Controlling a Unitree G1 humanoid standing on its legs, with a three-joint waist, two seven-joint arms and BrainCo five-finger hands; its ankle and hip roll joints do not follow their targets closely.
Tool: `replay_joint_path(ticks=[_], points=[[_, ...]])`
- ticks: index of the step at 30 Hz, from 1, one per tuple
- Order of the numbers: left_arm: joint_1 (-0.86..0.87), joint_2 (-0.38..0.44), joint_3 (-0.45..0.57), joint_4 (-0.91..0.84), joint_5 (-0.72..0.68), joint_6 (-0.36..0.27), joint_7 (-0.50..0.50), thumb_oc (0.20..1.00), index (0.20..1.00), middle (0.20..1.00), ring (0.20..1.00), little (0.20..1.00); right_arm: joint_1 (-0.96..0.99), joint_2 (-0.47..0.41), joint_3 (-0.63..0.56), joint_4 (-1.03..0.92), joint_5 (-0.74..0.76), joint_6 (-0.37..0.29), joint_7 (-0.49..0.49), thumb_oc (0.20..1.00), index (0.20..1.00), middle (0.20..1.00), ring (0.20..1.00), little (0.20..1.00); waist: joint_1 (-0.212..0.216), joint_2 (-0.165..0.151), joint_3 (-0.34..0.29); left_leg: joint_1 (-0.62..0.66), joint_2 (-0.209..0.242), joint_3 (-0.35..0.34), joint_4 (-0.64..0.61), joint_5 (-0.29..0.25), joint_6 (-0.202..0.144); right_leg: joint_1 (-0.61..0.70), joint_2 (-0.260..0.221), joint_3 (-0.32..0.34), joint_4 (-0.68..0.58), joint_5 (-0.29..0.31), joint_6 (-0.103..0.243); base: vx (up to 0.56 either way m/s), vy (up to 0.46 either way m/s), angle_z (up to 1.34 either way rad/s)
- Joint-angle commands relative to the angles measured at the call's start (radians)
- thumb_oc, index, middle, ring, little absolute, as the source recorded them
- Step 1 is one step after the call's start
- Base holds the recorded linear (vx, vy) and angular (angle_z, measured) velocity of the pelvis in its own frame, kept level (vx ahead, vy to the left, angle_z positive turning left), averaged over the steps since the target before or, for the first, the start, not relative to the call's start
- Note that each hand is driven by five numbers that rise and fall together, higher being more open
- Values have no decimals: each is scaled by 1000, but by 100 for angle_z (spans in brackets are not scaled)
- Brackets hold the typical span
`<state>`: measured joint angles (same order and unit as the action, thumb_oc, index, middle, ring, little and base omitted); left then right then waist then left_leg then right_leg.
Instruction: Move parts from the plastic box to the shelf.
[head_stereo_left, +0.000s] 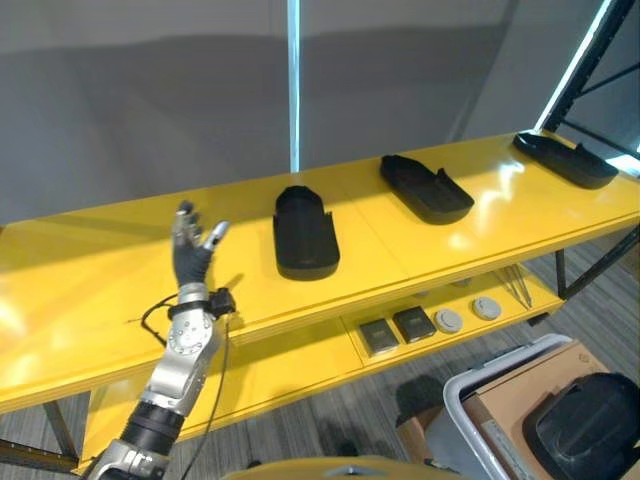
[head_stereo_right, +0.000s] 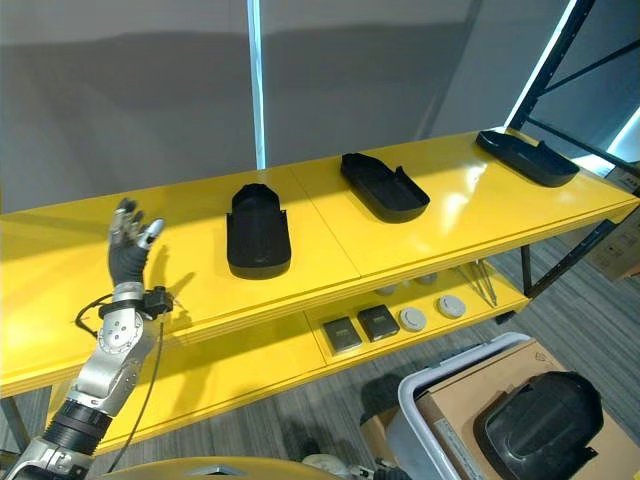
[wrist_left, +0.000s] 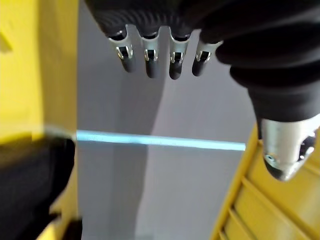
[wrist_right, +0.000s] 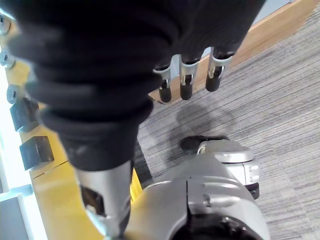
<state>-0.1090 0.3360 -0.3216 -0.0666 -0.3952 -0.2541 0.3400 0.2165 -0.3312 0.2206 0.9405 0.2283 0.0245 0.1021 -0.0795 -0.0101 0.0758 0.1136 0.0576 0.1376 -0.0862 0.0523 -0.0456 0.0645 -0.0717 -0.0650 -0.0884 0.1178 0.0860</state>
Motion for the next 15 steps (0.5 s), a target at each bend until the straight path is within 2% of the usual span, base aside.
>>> replay_joint_path(ticks=[1,3,4,5,6,7,10,13,15], points=[[-79,28,-56,-71,-97,1,-277,1000,1000,1000,1000,1000,-60,12,18,23,-23,-29,20,1000,1000,1000,1000,1000,-21,-20,21,12,-8,9,-1,-44,24,26,-34,16,2,-15,71,-30,21,-4],[-88,38,-106,-106,-190,61,-418,1000,1000,1000,1000,1000,-63,6,12,25,-35,-30,26,1000,1000,1000,1000,1000,-29,-15,20,10,-8,17,-1,-43,25,20,-34,22,2,-13,75,-30,22,-5],[-90,41,-124,-122,-221,84,-458,1000,1000,1000,1000,1000,-66,2,11,25,-41,-29,29,1000,1000,1000,1000,1000,-33,-12,19,9,-7,20,-1,-42,25,18,-33,26,2,-13,77,-25,23,-5],[-92,39,-145,-128,-258,121,-517,548,548,548,548,548,-66,2,8,27,-48,-31,30,1000,1000,1000,1000,1000,-38,-10,18,9,-7,24,-1,-41,25,16,-33,29,2,-11,78,-22,26,-9],[-95,40,-171,-131,-292,142,-574,200,200,200,200,200,-68,-2,7,29,-57,-34,34,1000,1000,1000,1000,1000,-44,-7,17,9,-6,30,-1,-41,25,14,-33,33,1,-10,80,-26,26,-23],[-97,48,-201,-136,-340,168,-622,200,200,200,200,200,-70,-11,5,35,-63,-39,43,1000,1000,1000,1000,1000,-50,-4,17,9,-5,35,-1,-40,25,11,-33,38,1,-9,83,-23,24,-25],[-95,64,-237,-119,-346,148,-674,200,200,200,200,200,-72,-25,5,36,-72,-41,54,1000,1000,1000,1000,1000,-62,0,14,9,-3,45,-1,-40,26,5,-31,51,1,-8,85,-16,13,-11],[-89,79,-236,-102,-364,153,-695,200,200,200,200,200,-66,-37,1,45,-76,-52,65,1000,1000,1000,1000,1000,-69,2,10,8,0,54,-1,-39,27,-1,-30,60,1,-8,86,-7,3,-9],[-78,86,-220,-80,-386,187,-727,200,200,200,200,200,-61,-42,-3,55,-87,-59,69,1000,1000,1000,1000,1000,-70,4,7,7,2,57,-1,-38,26,-5,-29,64,1,-7,85,-1,2,-9]])
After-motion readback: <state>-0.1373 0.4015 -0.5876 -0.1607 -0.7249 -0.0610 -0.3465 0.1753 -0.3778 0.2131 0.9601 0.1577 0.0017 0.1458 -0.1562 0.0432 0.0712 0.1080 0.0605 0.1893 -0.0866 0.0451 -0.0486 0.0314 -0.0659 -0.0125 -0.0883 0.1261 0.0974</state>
